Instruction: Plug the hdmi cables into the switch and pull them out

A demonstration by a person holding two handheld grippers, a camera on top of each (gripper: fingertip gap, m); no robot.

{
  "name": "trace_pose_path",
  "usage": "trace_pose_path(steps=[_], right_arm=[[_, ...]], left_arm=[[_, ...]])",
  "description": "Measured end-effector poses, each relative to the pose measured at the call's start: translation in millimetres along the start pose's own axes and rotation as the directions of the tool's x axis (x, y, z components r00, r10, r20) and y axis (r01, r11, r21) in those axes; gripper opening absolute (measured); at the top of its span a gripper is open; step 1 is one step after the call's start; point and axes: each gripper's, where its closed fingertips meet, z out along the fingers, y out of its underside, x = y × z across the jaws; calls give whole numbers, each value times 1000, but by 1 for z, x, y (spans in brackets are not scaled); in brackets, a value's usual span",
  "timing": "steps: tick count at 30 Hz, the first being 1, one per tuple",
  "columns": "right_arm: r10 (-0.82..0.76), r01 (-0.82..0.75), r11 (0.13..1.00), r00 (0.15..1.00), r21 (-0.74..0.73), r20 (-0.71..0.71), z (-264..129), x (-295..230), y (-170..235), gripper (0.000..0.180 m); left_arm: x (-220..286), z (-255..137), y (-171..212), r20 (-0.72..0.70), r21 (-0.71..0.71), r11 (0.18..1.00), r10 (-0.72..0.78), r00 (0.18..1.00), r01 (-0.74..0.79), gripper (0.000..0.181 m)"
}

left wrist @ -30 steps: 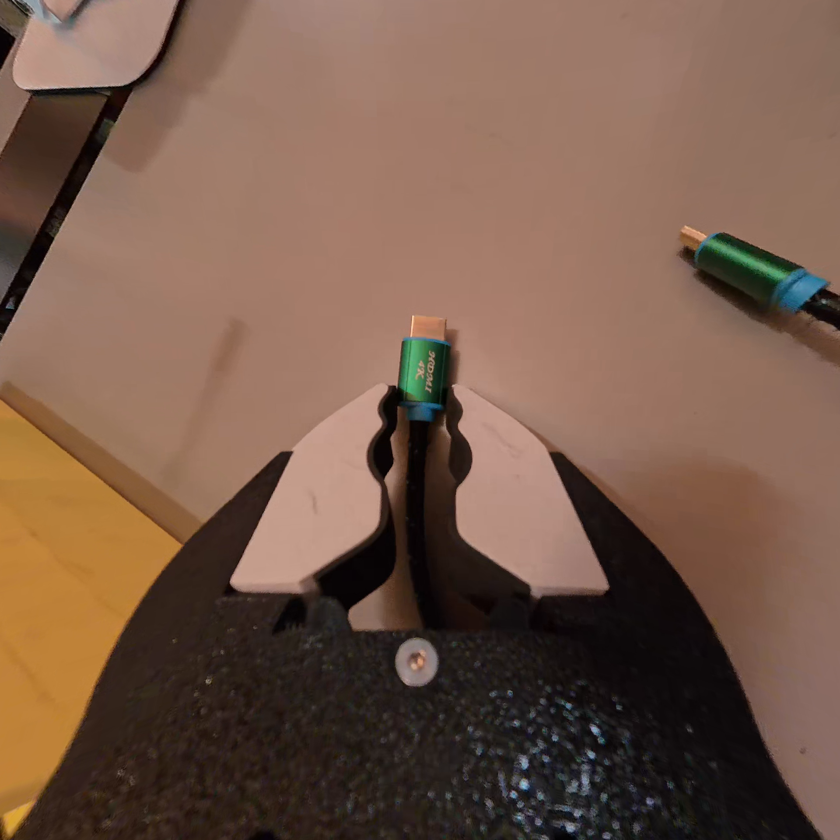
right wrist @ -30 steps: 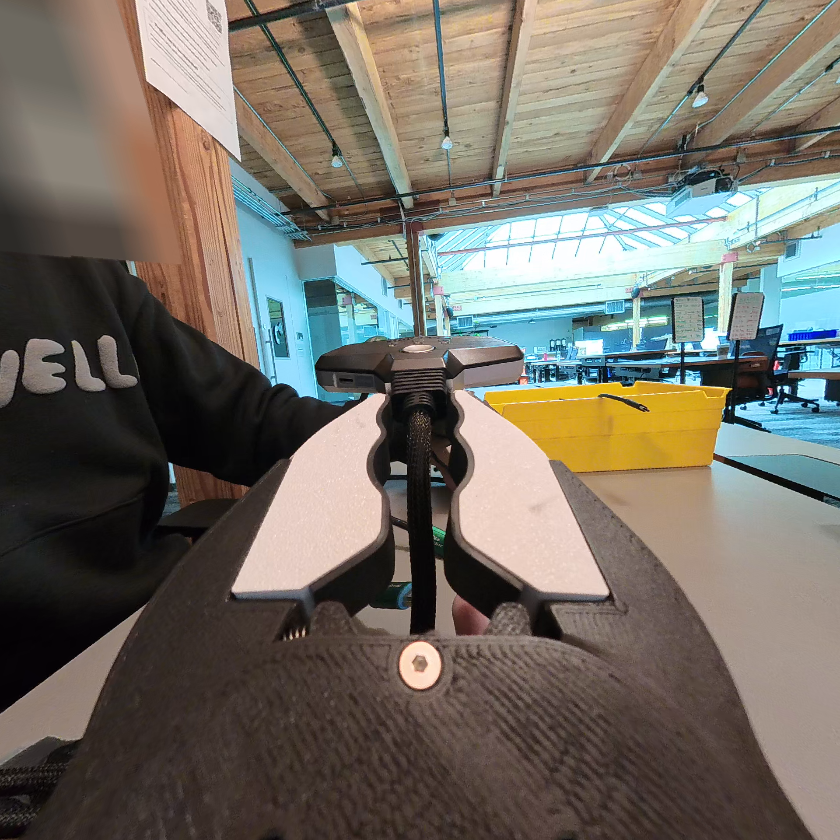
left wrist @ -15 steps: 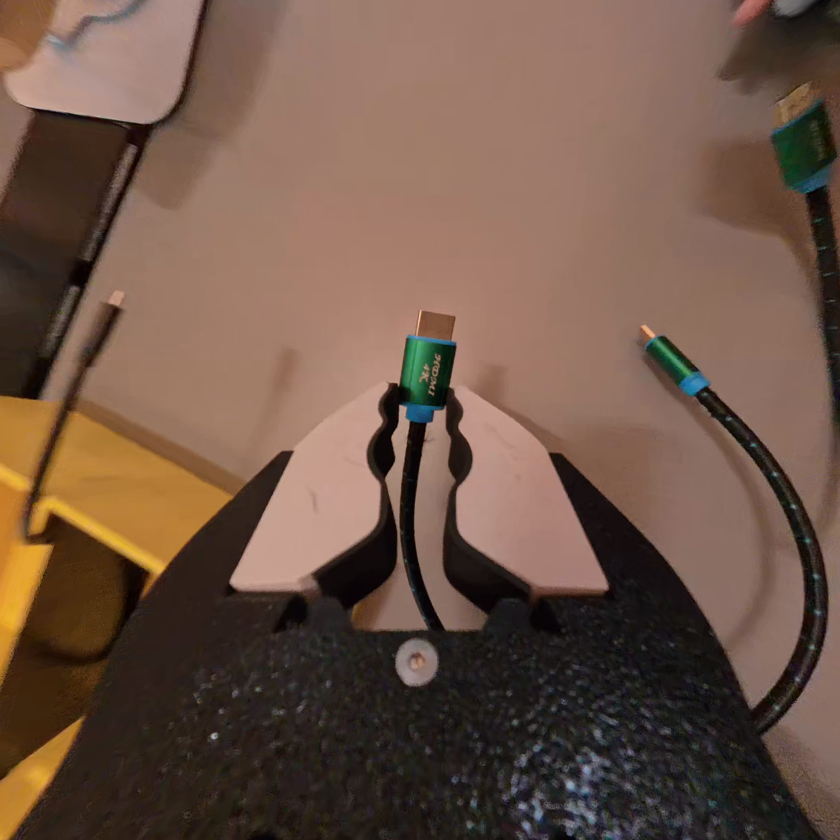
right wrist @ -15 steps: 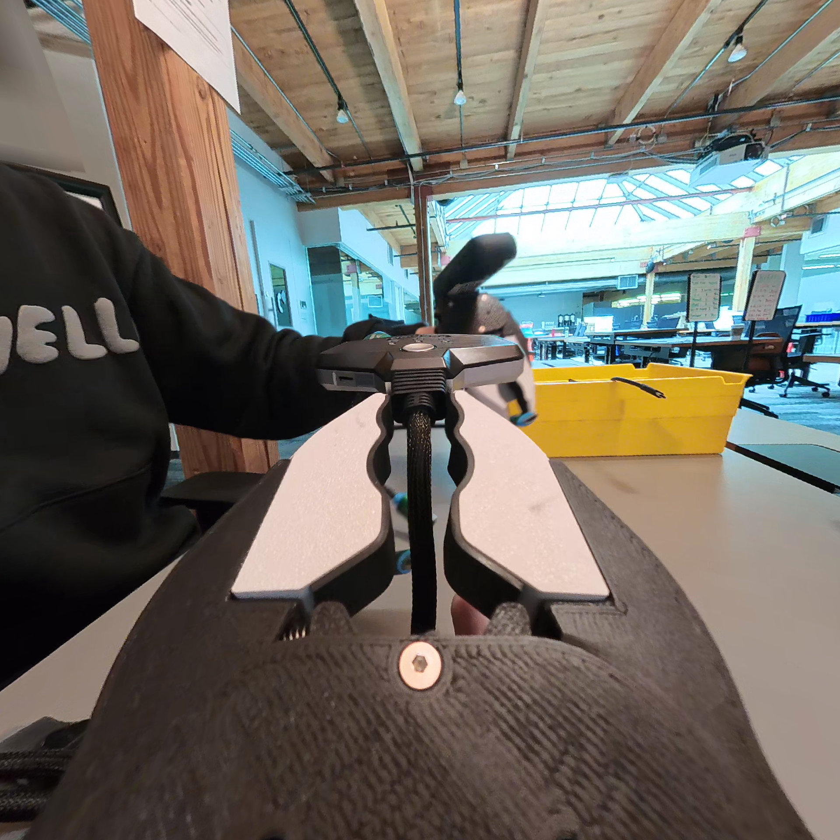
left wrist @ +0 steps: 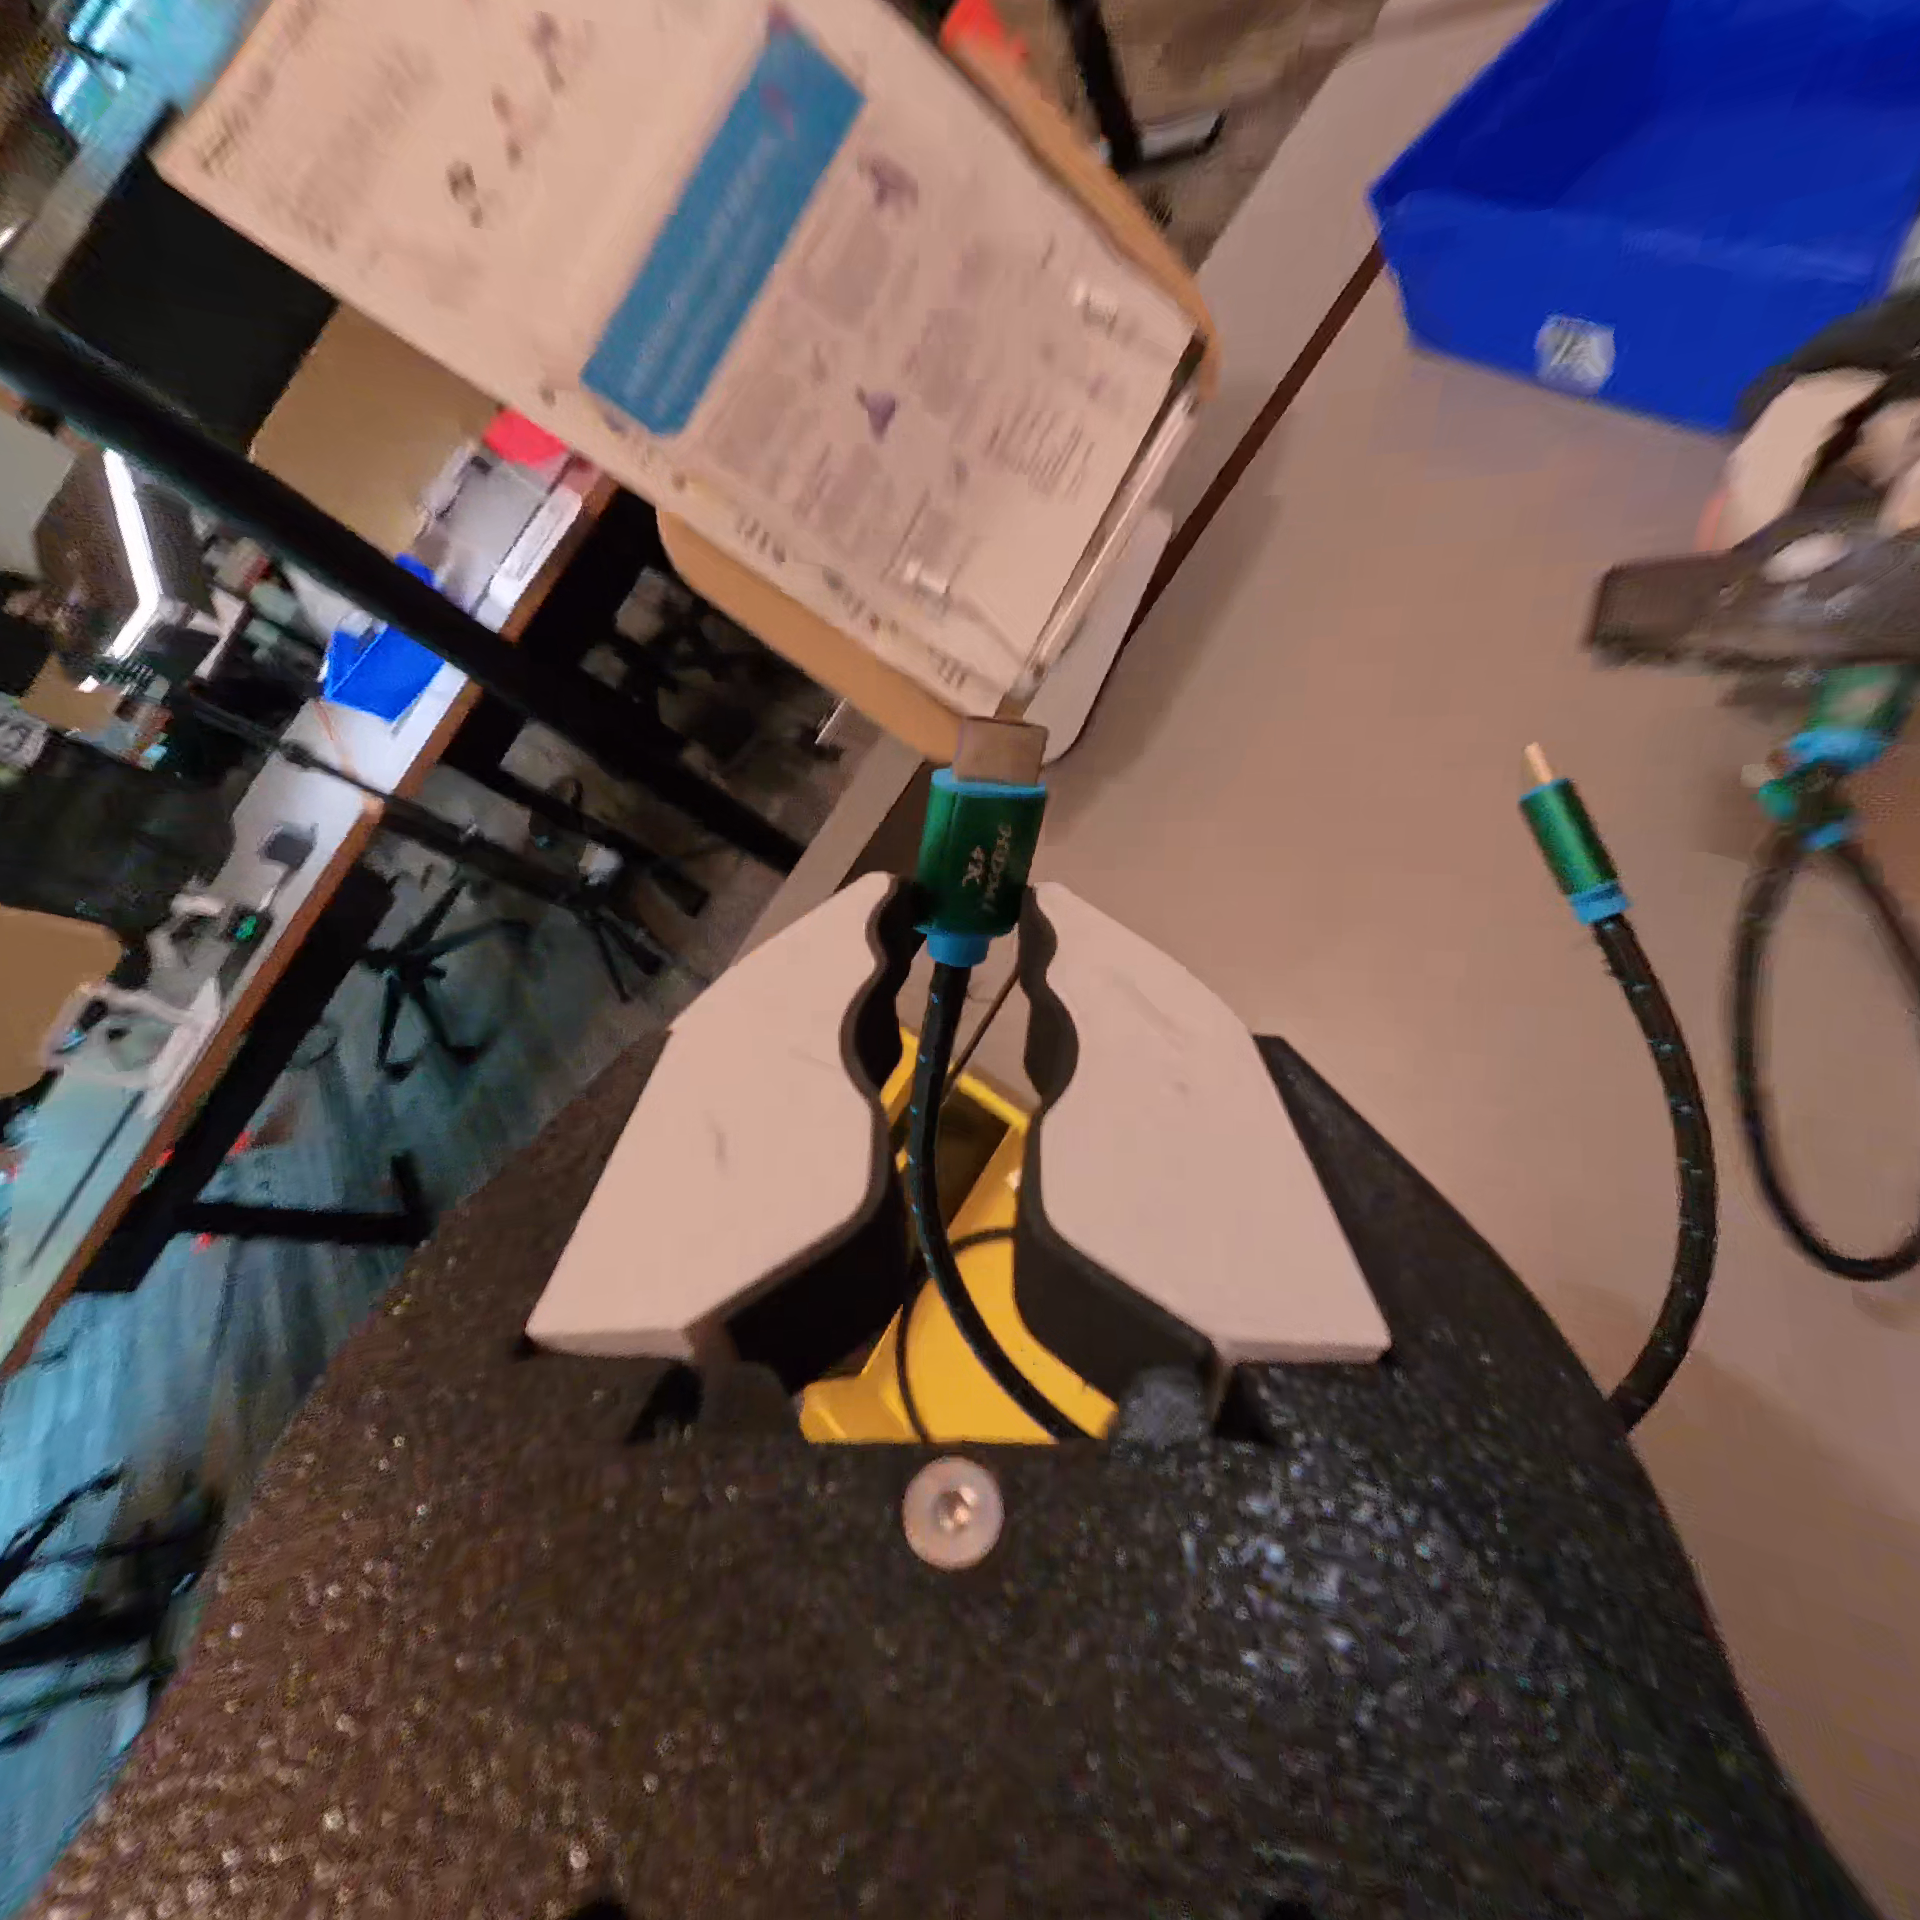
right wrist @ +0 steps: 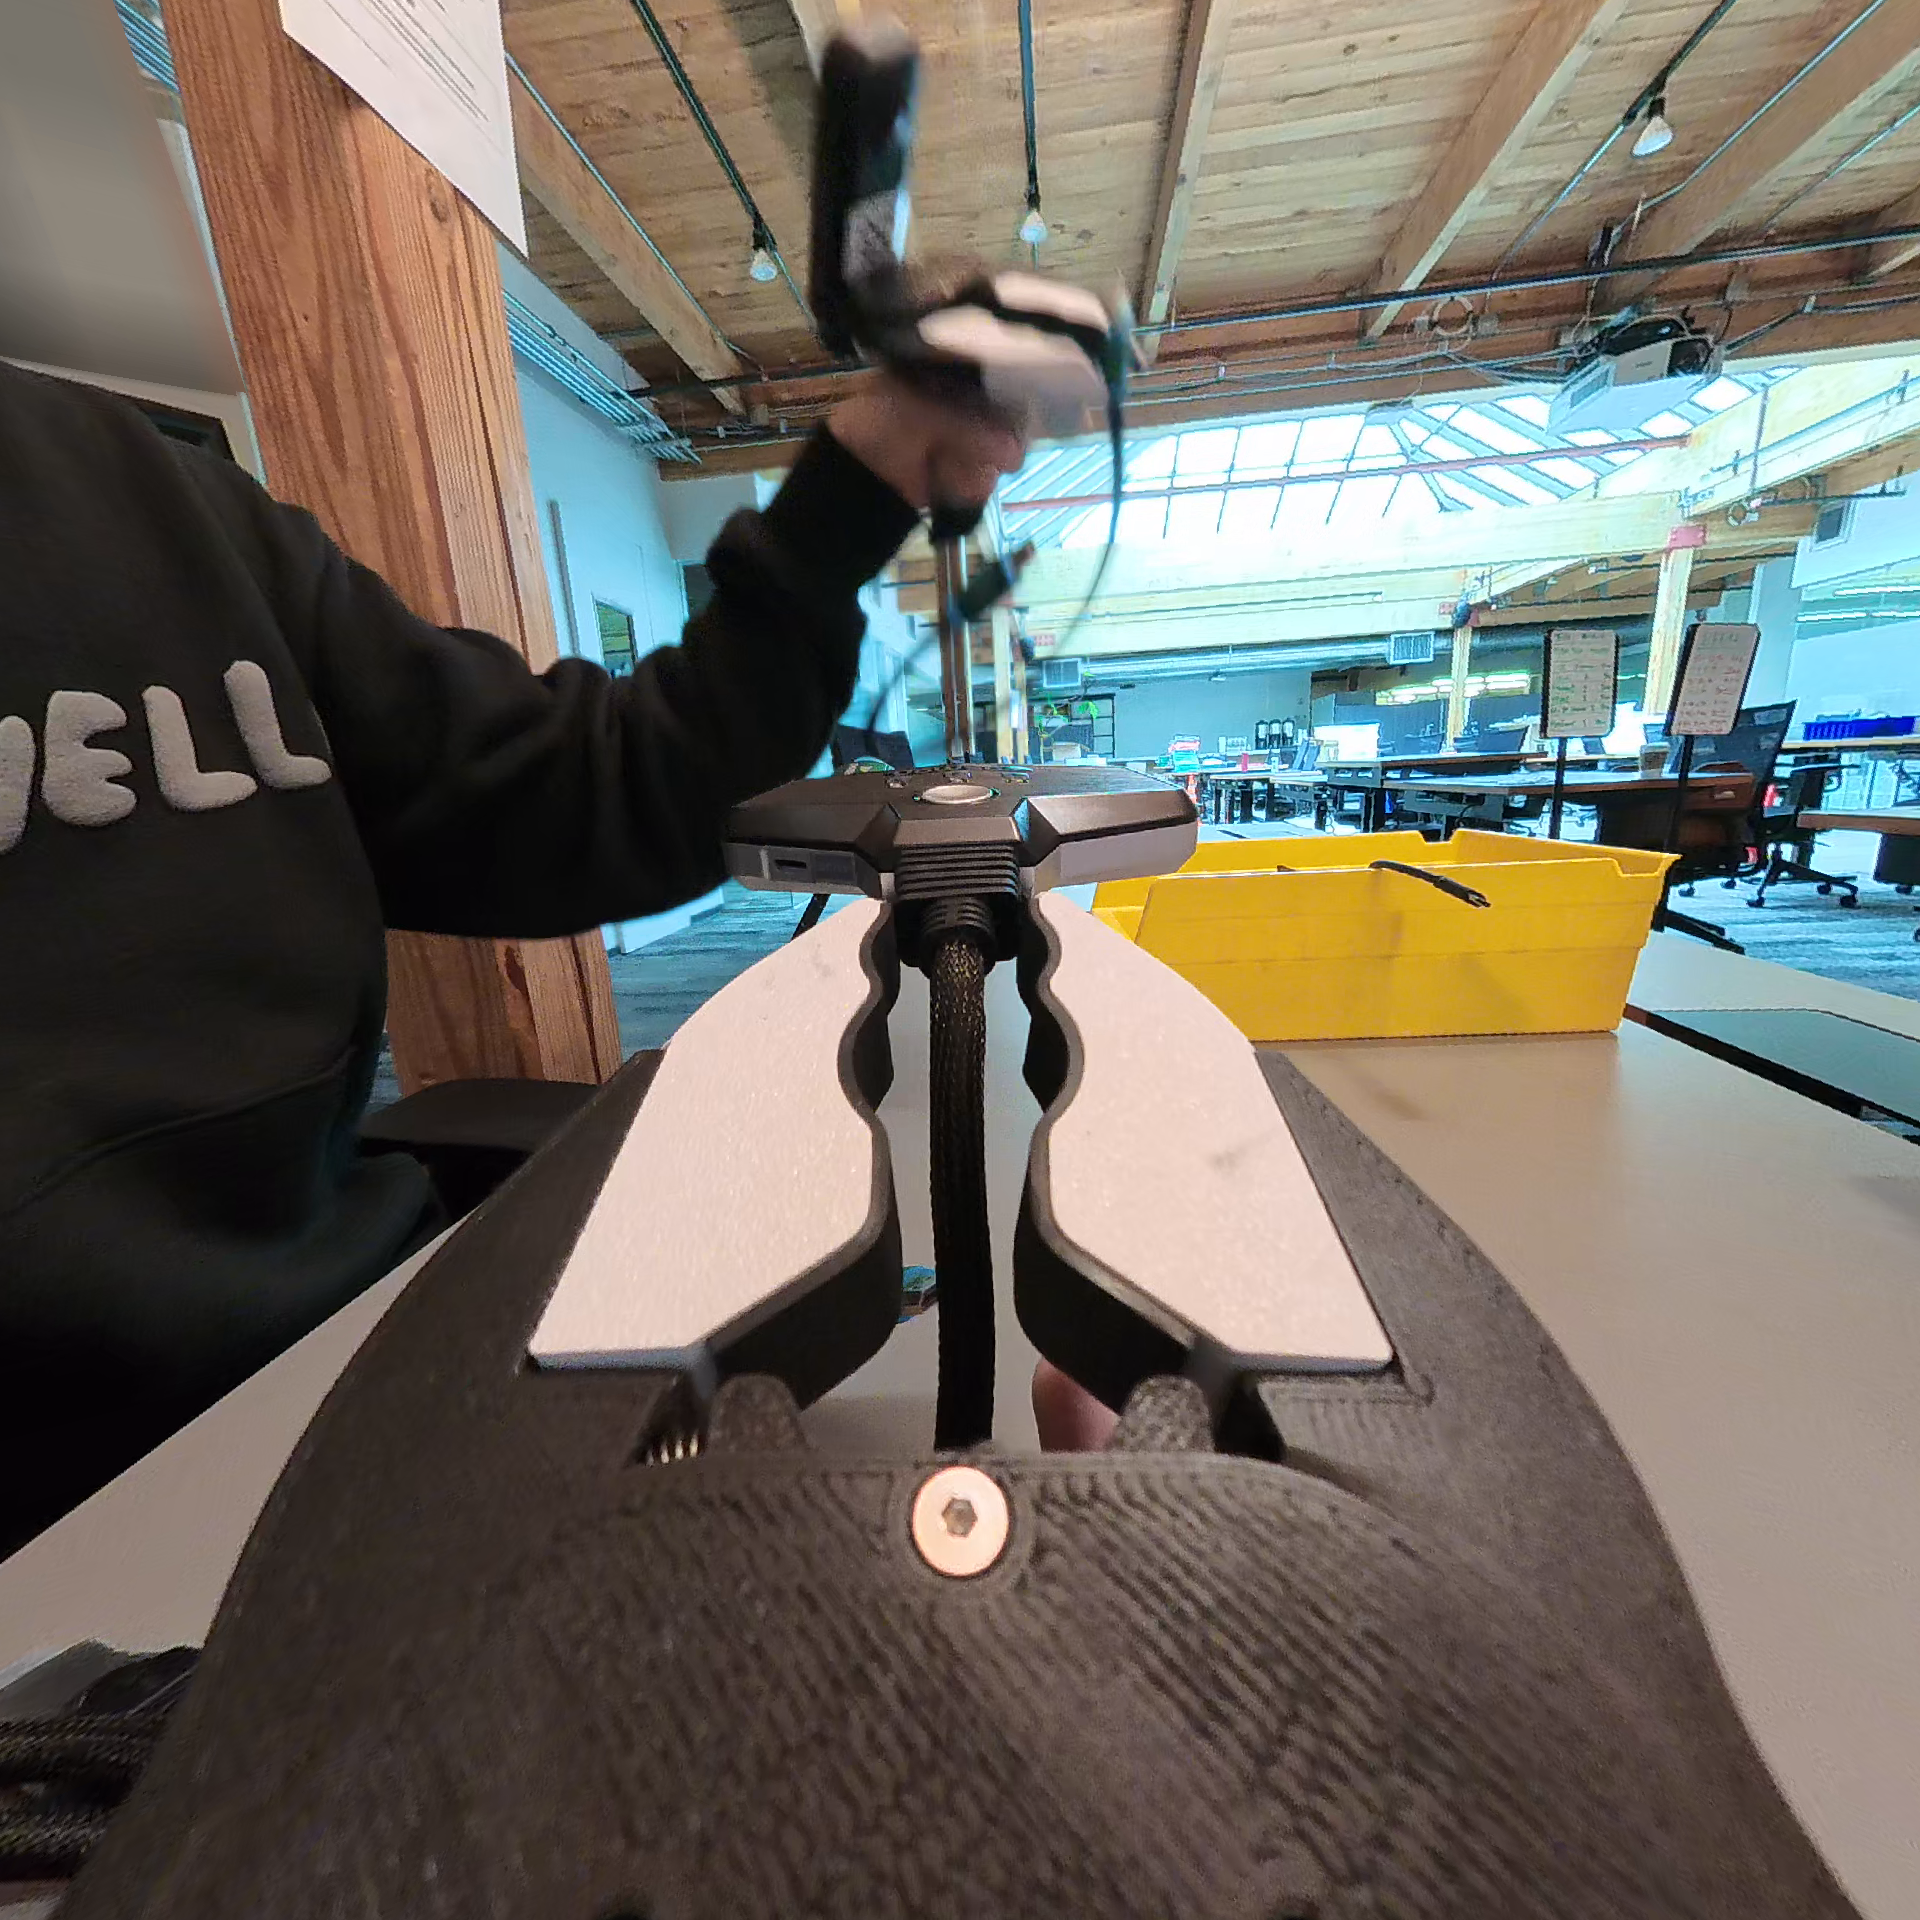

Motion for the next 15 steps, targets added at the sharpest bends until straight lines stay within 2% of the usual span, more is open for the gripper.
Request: trace_pose_path(steps=[1,3,6,9,15], right_arm=[[-3,3,1000,1000,0,-3,0,1,0,22],[-11,11,1000,1000,-6,-12,1,2,1,22],[-19,19,1000,1000,-21,-11,4,2,3,22],[-31,30,999,999,-38,-10,7,1,6,22],[-71,70,994,997,-83,-4,12,-3,9,22]], left_arm=[[3,-10,-12,-48,34,999,-19,999,20,20],[29,-15,-28,-238,37,998,-49,970,60,20],[76,13,-20,-404,-109,994,-28,914,-18,20],[126,49,2,-504,-229,962,15,863,-150,20],[185,98,32,-633,-347,887,18,774,-305,19]])
